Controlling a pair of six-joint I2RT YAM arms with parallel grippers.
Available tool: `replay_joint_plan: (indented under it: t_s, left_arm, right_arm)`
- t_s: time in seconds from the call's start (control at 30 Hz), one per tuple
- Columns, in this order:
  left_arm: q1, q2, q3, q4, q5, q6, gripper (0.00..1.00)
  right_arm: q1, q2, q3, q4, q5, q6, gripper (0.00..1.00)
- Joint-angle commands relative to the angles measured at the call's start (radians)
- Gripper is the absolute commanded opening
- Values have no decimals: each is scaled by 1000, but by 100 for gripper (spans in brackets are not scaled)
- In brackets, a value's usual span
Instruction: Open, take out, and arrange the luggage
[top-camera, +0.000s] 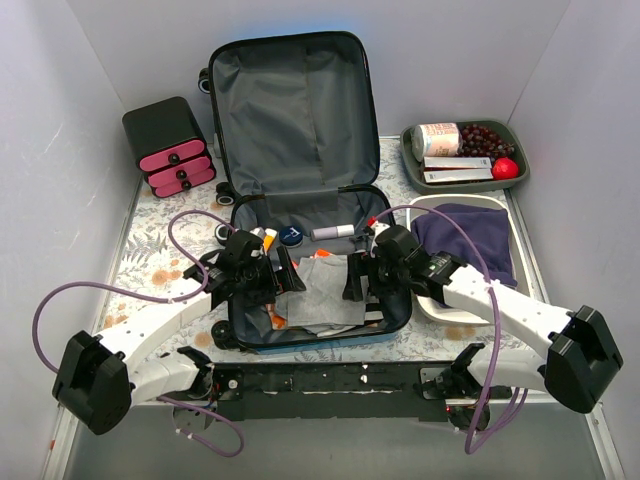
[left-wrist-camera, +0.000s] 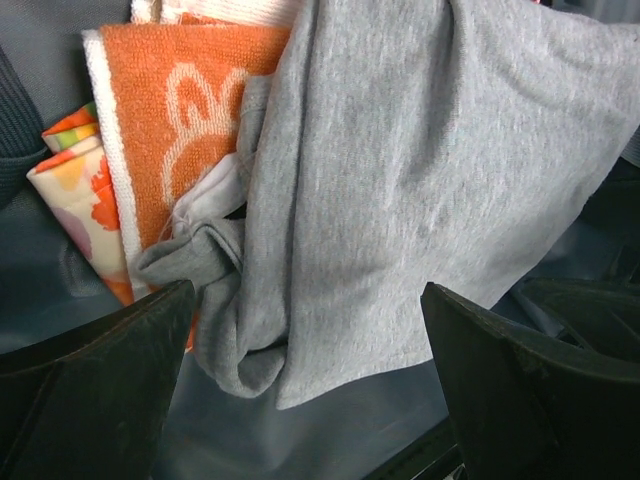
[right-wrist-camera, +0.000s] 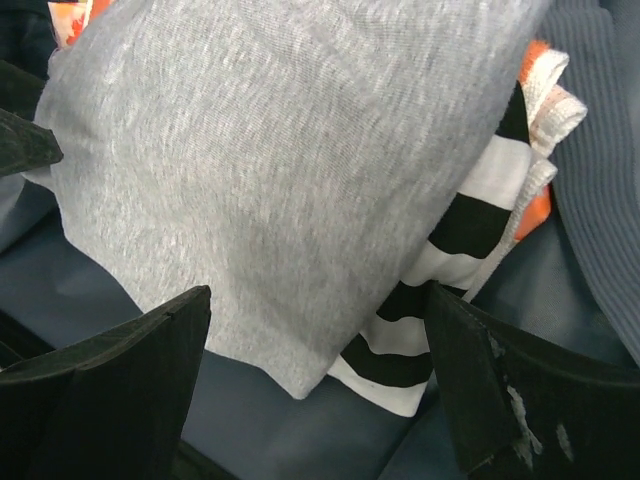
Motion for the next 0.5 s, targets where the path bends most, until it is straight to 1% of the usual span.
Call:
replay_joint_plan:
  t_s: [0.0, 0.1, 0.23, 0.47]
  left_arm:
    - [-10, 9, -12, 24, 1, 14, 98]
    - [-13, 16, -12, 26, -2, 20, 98]
    - [-19, 38, -13, 27, -7, 26, 98]
    - [-26, 55, -20, 30, -27, 20, 98]
  right_arm:
    - [3, 26, -9, 105, -34, 22, 93]
    - [3, 37, -2, 125, -56, 23, 93]
    - [3, 34, 35, 102, -68, 22, 92]
    - [5, -9, 73, -82, 61, 13, 92]
